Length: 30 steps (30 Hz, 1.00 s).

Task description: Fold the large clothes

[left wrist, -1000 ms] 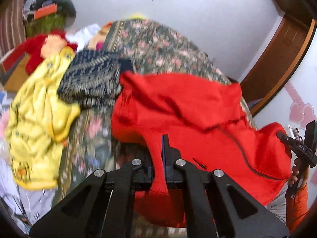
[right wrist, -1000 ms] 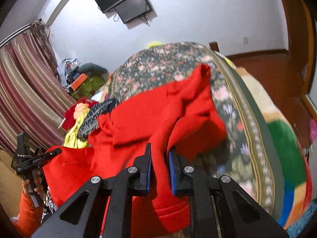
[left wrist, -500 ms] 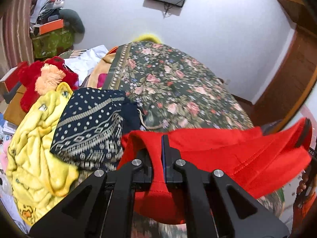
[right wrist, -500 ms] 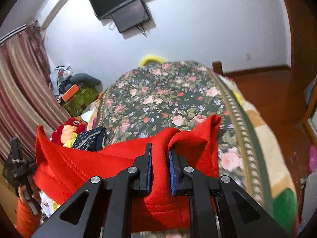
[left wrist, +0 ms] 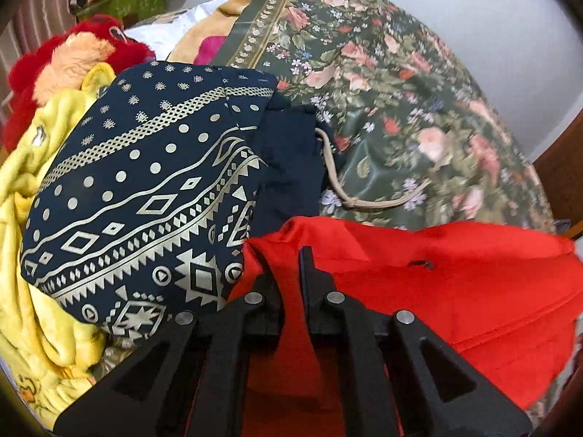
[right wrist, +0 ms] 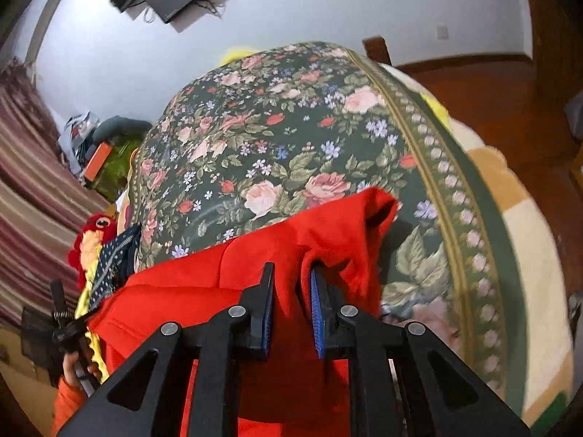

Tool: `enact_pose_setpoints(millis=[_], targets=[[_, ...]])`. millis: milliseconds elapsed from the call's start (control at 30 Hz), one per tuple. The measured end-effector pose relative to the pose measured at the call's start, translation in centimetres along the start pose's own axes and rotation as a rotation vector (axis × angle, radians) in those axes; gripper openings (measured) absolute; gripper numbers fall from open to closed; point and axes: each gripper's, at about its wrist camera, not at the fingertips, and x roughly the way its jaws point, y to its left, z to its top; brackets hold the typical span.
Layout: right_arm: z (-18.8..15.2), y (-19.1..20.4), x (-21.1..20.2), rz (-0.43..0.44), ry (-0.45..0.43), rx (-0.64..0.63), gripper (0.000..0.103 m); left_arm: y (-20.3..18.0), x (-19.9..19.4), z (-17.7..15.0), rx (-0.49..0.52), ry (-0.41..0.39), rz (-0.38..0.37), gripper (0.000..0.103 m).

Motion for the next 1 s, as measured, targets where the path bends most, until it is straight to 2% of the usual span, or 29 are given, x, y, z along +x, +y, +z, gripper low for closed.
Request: enact_pose_setpoints(millis=[67, 100, 167, 200, 233, 300, 333, 367, 400, 433, 467, 500, 567, 667, 733, 867, 1000], targets=[[0.0, 0.2, -1.1, -0.041, -0.030, -0.049, 0.015, -0.7, 0.3, 0.0, 0.027, -0.003, 0.034, 0.008], [0.0, 0.3, -2.0, -0.104, -0.061, -0.074, 0.015, -1.0, 0.5, 0.0, 0.040, -0.002, 0.048, 0.008], [0.2, 0.3, -3.6, -0.399, -0.139, -0.129, 0.015, -1.5, 1.1, 0.2, 0.062, 0.015, 0.086, 0.009], [0.3, -0.3, -4.5, -0.484, -0.157, -0.139, 0.015, -1.5, 1.4, 0.3, 0.072, 0.027, 0.103, 0.010], [0.2, -0.9, -5.2, -0.485, -0.155, -0.129, 0.015, -1.6, 1.4, 0.5, 0.083, 0.033, 0.106, 0.011], [-0.4, -2.1, -7.0, -0.365, -0.119, -0.085, 0.015, -2.4, 0.2, 0.6, 0.128, 0.027, 0.104, 0.013], [-0.8, -2.3, -7.7, -0.320, -0.105, -0.079, 0.015, -3.0, -0.8, 0.5, 0.164, 0.019, 0.104, 0.020], [-1.4, -2.2, -8.5, -0.287, -0.096, -0.087, 0.015, -3.5, -1.8, 0.5, 0.194, 0.007, 0.102, 0.036], [-2.0, -1.8, -9.1, -0.282, -0.095, -0.108, 0.015, -4.0, -3.3, 0.3, 0.225, -0.014, 0.094, 0.047], [-2.6, -1.3, -9.5, -0.282, -0.093, -0.128, 0.015, -4.2, -4.9, 0.2, 0.242, -0.051, 0.086, 0.066], [-3.2, -0.6, -10.0, -0.280, -0.092, -0.154, 0.015, -4.3, -6.3, 0.2, 0.254, -0.092, 0.085, 0.073], [-3.7, 0.1, -10.3, -0.273, -0.092, -0.174, 0.015, -4.6, -7.7, 0.0, 0.269, -0.134, 0.086, 0.075], [-4.6, 1.7, -10.5, -0.247, -0.085, -0.205, 0.015, -5.2, -11.0, -0.6, 0.312, -0.204, 0.093, 0.087], [-6.1, 4.2, -10.5, -0.193, -0.063, -0.247, 0.015, -5.9, -13.2, -1.2, 0.343, -0.233, 0.071, 0.093], [-6.9, 5.7, -10.1, -0.162, -0.049, -0.270, 0.015, -6.3, -13.5, -2.4, 0.385, -0.208, 0.054, 0.093], [-8.1, 8.7, -8.2, -0.096, -0.005, -0.313, 0.015, -7.6, -11.3, -4.6, 0.455, -0.133, 0.047, 0.093], [-9.0, 11.9, -4.7, -0.037, 0.058, -0.364, 0.015, -8.6, -8.1, -6.5, 0.470, -0.042, 0.009, 0.093]])
